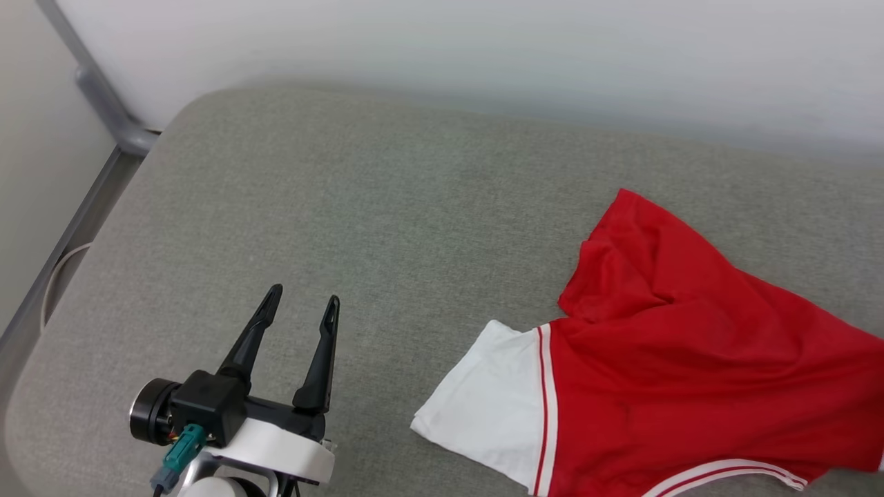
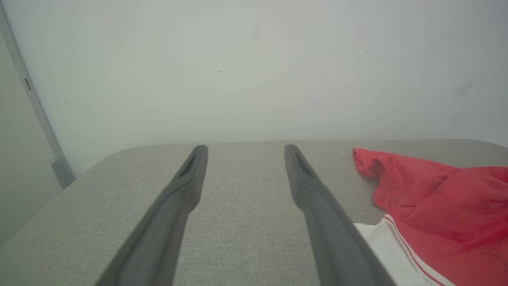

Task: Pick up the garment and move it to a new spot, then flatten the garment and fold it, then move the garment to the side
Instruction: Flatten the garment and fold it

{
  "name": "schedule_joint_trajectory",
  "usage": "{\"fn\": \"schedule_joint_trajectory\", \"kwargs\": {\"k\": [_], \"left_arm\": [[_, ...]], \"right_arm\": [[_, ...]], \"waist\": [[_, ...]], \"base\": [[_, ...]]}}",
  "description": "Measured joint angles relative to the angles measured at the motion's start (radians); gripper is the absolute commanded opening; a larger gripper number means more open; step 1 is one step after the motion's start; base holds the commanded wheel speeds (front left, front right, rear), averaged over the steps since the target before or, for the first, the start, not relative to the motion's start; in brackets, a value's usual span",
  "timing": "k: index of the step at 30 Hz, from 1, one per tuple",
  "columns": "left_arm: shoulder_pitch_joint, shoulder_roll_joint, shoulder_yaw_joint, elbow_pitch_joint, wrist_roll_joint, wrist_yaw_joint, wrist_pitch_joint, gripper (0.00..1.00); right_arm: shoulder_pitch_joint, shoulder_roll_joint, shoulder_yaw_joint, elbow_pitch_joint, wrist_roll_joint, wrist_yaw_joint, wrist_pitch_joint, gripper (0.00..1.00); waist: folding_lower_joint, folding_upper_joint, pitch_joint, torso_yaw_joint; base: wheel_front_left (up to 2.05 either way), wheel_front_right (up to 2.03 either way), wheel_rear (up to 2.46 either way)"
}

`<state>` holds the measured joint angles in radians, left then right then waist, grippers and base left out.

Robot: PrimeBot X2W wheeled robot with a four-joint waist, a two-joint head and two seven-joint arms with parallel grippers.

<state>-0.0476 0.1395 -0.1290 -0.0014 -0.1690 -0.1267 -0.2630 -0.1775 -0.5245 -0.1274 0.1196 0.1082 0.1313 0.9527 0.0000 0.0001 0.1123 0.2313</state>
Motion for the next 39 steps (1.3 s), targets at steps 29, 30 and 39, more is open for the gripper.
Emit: {"fn": "schedule_joint_trajectory", "kwargs": {"k": [29,30,39], "left_arm": [[0.023,0.012,-0.023,0.005,-0.012,-0.003,0.0,1.0],[0.026,0.01,-0.024,0.0,-0.017,-0.003,0.0,1.0],[0.069,-0.015,-0.025,-0.03,-0.052,-0.003,0.0,1.0]], "right_arm": [[-0.119,0.19,0.001,0.103,0.02,0.0,-0.645,1.0],[-0.106,0.207,-0.001,0.086,0.043,0.0,-0.676,1.0],[0.061,0.328,-0.009,-0.063,0.166,0.0,-0.949,1.0]], "waist": [[0.0,0.0,-0.067,-0.085],[0.0,0.0,-0.072,-0.092],[-0.0001,0.0,-0.09,-0.134]], "base": [[0.0,0.0,0.0],[0.0,0.0,0.0],[0.0,0.0,0.0]]}}
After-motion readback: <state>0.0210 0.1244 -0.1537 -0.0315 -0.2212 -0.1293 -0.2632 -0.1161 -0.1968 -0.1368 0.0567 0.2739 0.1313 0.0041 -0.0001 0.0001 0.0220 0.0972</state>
